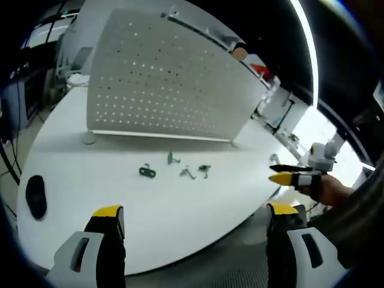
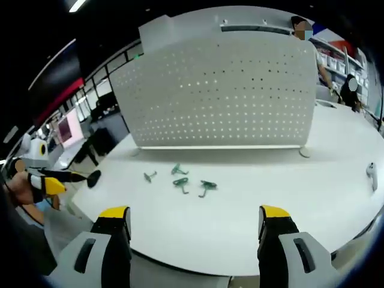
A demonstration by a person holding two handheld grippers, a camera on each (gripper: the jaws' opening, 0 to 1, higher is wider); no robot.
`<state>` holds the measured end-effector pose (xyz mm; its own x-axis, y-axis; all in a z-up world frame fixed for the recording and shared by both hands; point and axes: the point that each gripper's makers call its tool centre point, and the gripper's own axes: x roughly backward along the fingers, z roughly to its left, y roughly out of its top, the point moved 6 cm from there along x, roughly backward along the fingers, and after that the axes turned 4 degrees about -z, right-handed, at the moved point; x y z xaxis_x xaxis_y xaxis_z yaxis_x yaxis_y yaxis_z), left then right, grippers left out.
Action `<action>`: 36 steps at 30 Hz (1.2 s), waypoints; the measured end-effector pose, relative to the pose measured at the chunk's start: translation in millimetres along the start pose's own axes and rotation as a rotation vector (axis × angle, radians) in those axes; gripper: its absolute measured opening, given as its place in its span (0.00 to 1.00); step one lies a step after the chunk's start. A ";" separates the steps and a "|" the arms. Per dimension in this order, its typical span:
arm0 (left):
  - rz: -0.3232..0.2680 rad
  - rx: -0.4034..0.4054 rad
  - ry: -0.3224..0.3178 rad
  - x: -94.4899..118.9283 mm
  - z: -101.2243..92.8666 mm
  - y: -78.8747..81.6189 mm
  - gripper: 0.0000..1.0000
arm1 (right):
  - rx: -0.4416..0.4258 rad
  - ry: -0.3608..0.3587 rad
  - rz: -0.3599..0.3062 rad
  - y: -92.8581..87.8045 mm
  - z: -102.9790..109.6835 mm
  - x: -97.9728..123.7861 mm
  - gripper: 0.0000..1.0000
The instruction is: Insert the hook assembly into the mounting plate slot until the hook locks in place.
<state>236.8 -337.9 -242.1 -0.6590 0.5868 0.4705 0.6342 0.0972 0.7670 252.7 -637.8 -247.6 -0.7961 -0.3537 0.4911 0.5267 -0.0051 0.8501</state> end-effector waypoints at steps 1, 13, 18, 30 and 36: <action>0.000 0.000 0.000 0.2 0.2 -0.2 1.00 | 0.000 0.001 0.000 -0.3 -0.4 0.0 0.89; -0.001 0.001 -0.001 -0.8 -1.2 -1.4 1.00 | 0.005 -0.001 -0.006 1.1 -2.4 2.3 0.89; 0.000 0.000 -0.002 -0.2 -2.0 -2.7 1.00 | 0.004 0.000 -0.004 -0.7 -2.3 2.9 0.89; 0.003 0.006 0.001 1.8 -1.2 -2.5 1.00 | 0.008 0.000 0.000 -0.5 -1.9 3.8 0.89; 0.009 -0.005 -0.014 2.0 -5.3 -0.6 1.00 | 0.008 -0.004 -0.007 1.8 0.2 6.3 0.88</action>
<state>232.9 -341.0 -239.3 -0.6477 0.5987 0.4712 0.6379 0.0878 0.7651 248.6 -639.9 -242.9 -0.8008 -0.3497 0.4863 0.5190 0.0004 0.8548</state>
